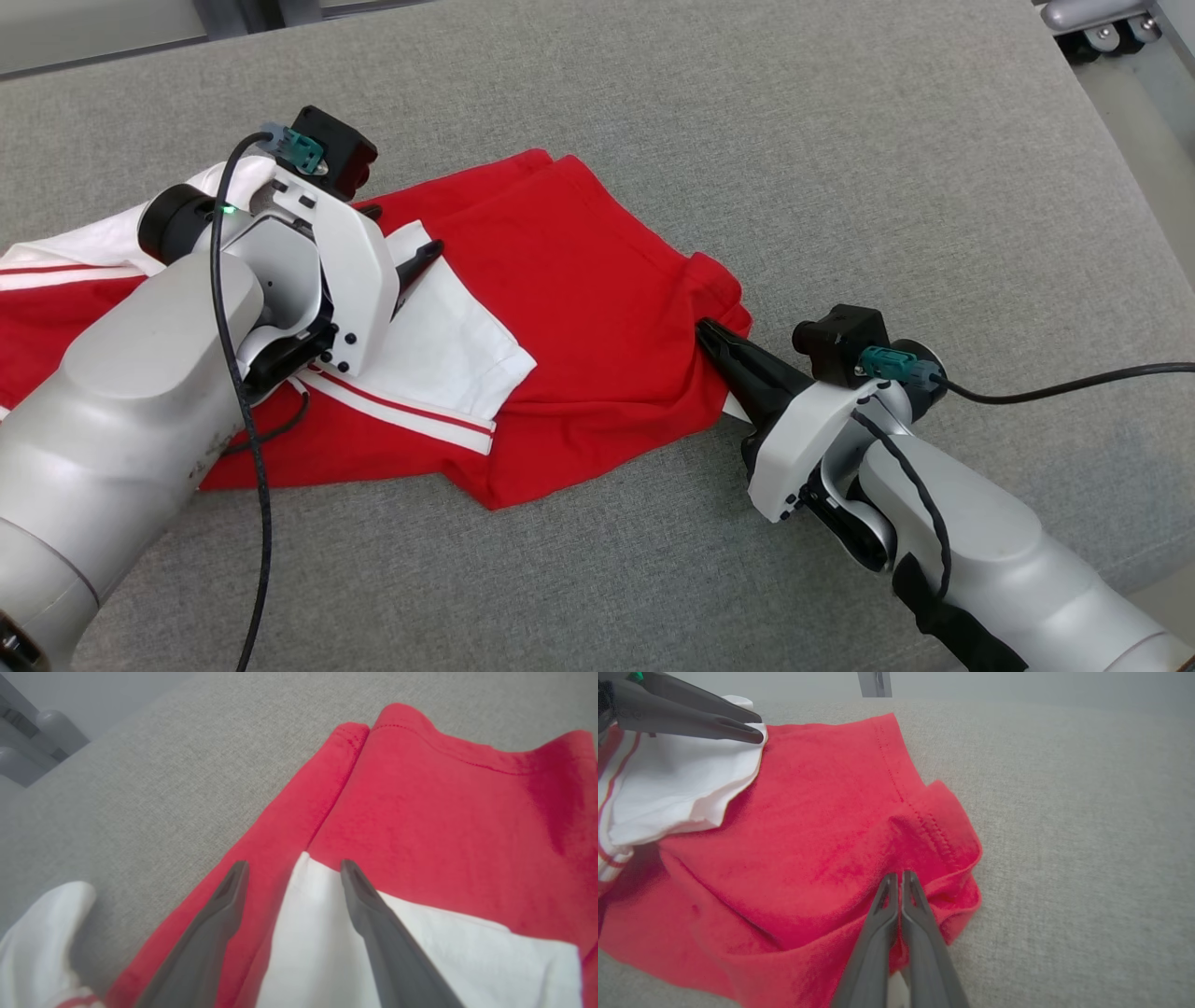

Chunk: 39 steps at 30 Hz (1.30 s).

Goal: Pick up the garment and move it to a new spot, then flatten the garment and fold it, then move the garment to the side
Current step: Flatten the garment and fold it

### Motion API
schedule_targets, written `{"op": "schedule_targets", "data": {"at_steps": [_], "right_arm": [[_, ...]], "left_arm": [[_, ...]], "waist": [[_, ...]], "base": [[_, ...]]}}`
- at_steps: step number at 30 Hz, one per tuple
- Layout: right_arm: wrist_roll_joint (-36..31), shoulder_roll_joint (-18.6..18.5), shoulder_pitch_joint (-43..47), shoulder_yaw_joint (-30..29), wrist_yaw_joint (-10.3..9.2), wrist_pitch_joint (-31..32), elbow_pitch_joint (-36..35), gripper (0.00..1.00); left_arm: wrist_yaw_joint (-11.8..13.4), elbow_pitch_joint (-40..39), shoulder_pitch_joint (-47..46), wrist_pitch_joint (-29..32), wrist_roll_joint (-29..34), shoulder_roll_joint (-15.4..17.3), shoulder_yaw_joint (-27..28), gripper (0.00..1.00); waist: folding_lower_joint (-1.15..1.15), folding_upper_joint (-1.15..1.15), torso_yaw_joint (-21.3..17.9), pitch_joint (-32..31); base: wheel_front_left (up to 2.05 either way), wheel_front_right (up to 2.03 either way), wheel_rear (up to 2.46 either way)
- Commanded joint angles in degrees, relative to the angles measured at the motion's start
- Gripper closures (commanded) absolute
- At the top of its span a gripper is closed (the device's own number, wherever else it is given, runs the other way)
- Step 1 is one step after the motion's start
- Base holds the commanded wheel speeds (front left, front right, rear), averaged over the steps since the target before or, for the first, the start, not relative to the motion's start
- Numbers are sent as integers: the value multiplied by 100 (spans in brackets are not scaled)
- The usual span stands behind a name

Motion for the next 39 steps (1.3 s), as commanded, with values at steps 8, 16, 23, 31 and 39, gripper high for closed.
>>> {"op": "schedule_targets", "data": {"at_steps": [8, 16, 23, 31, 39], "right_arm": [[-35, -20, -1, -16, -2, -9, -7, 100], [-23, -56, 81, -10, -2, -9, 31, 100], [17, -153, 177, -35, -2, -9, 79, 100], [166, -436, 336, -141, -2, -9, 61, 100], [435, -795, 461, -488, -2, -9, -62, 100]], "left_arm": [[-4, -7, -103, 18, -271, 38, -155, 90], [-4, -58, -80, -107, -438, 21, -196, 100], [-4, -132, 25, -551, -579, -32, -209, 100], [-4, -467, 234, -1288, -810, 34, -210, 100], [-4, -637, 428, -2110, -1104, 139, -157, 100]], "waist": [[0, 0, 6, 21], [0, 0, 59, -49], [0, 0, 218, -295], [0, 0, 646, -792], [0, 0, 1137, -1329]], "base": [[0, 0, 0], [0, 0, 0], [0, 0, 0], [0, 0, 0], [0, 0, 0]]}}
